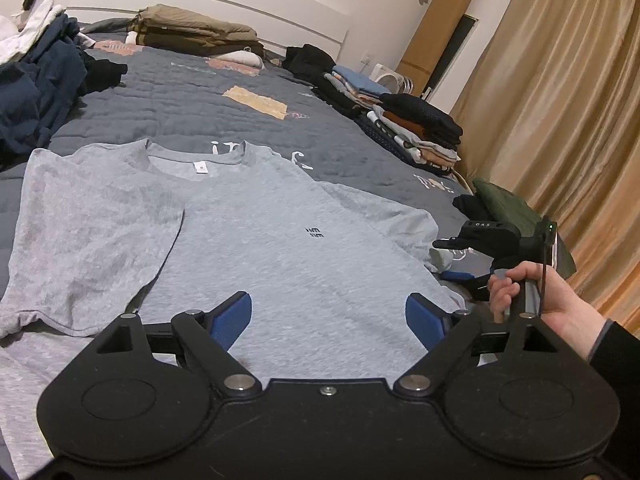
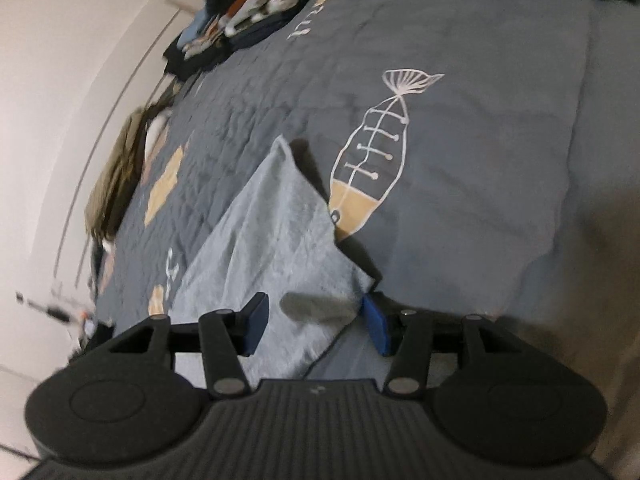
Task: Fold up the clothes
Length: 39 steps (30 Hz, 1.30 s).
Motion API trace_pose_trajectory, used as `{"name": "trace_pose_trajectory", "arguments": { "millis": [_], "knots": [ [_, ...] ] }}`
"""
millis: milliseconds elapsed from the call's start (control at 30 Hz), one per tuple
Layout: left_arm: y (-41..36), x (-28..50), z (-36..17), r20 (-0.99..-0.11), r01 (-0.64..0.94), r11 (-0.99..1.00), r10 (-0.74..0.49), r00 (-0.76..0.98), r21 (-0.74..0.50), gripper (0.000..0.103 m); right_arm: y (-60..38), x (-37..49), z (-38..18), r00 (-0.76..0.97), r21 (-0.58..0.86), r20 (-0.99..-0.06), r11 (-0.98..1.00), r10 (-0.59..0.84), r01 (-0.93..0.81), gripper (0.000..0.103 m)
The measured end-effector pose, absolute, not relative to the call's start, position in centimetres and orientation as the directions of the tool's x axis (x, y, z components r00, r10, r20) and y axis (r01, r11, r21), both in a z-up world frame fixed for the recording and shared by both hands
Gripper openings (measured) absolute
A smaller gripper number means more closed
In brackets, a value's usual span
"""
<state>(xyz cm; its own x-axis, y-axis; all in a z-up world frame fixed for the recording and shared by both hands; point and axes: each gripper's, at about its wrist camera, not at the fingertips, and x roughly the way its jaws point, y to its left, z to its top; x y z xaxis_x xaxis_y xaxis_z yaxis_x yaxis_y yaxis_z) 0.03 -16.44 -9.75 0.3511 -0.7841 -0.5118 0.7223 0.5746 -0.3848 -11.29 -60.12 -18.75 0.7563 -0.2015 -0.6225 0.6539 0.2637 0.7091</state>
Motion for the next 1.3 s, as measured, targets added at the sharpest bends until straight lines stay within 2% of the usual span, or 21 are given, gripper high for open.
{"name": "trace_pose_trajectory", "arguments": {
  "millis": [133, 233, 267, 367, 700, 900, 1133, 1167, 1200, 1233, 1267, 1300],
  "knots": [
    [-16.1, 0.4, -9.6, -0.509, 0.713, 0.581, -0.783, 0.358, -0.393, 0.084, -60.2, -11.2, -19.1, 0.757, 0.727, -0.610, 0.215, -0.234, 0.653, 0.050],
    [-15.9, 0.6, -9.6, -0.510, 0.709, 0.585, -0.781, 0.360, -0.394, 0.084, -60.2, -11.1, -19.4, 0.752, 0.732, -0.609, 0.187, -0.253, 0.656, 0.037],
    [-15.8, 0.6, -9.6, -0.511, 0.708, 0.585, -0.780, 0.361, -0.395, 0.084, -60.2, -11.1, -19.5, 0.750, 0.733, -0.609, 0.177, -0.260, 0.656, 0.029],
    [-15.6, 0.6, -9.5, -0.513, 0.712, 0.586, -0.778, 0.362, -0.387, 0.084, -60.3, -11.1, -19.5, 0.738, 0.735, -0.628, 0.122, -0.246, 0.667, 0.027],
    [-16.0, 0.5, -9.6, -0.518, 0.726, 0.569, -0.785, 0.340, -0.386, 0.084, -59.5, -12.1, -18.0, 0.699, 0.685, -0.685, 0.147, -0.206, 0.714, 0.043],
    [-16.1, 0.1, -9.4, -0.504, 0.745, 0.546, -0.799, 0.327, -0.383, 0.084, -60.2, -11.2, -19.5, 0.750, 0.736, -0.622, 0.158, -0.227, 0.658, 0.054],
    [-16.2, 0.2, -9.6, -0.513, 0.741, 0.551, -0.794, 0.325, -0.384, 0.084, -60.8, -11.1, -20.1, 0.785, 0.785, -0.557, 0.138, -0.273, 0.604, 0.056],
    [-16.2, 0.2, -9.6, -0.512, 0.741, 0.551, -0.795, 0.325, -0.384, 0.084, -60.7, -11.0, -20.0, 0.785, 0.784, -0.553, 0.145, -0.278, 0.604, 0.052],
    [-16.2, 0.2, -9.6, -0.512, 0.741, 0.551, -0.795, 0.327, -0.383, 0.084, -60.7, -10.8, -19.9, 0.783, 0.777, -0.554, 0.162, -0.283, 0.608, 0.037],
    [-16.2, 0.1, -9.5, -0.511, 0.742, 0.552, -0.794, 0.328, -0.381, 0.084, -60.6, -10.7, -19.7, 0.782, 0.771, -0.553, 0.180, -0.288, 0.611, 0.028],
    [-16.1, 0.1, -9.5, -0.512, 0.742, 0.552, -0.794, 0.328, -0.380, 0.084, -60.6, -10.7, -19.6, 0.780, 0.765, -0.554, 0.192, -0.292, 0.615, 0.010],
    [-16.1, 0.0, -9.5, -0.513, 0.742, 0.553, -0.793, 0.328, -0.380, 0.084, -60.5, -10.6, -19.4, 0.778, 0.758, -0.554, 0.207, -0.297, 0.618, 0.007]
  ]
}}
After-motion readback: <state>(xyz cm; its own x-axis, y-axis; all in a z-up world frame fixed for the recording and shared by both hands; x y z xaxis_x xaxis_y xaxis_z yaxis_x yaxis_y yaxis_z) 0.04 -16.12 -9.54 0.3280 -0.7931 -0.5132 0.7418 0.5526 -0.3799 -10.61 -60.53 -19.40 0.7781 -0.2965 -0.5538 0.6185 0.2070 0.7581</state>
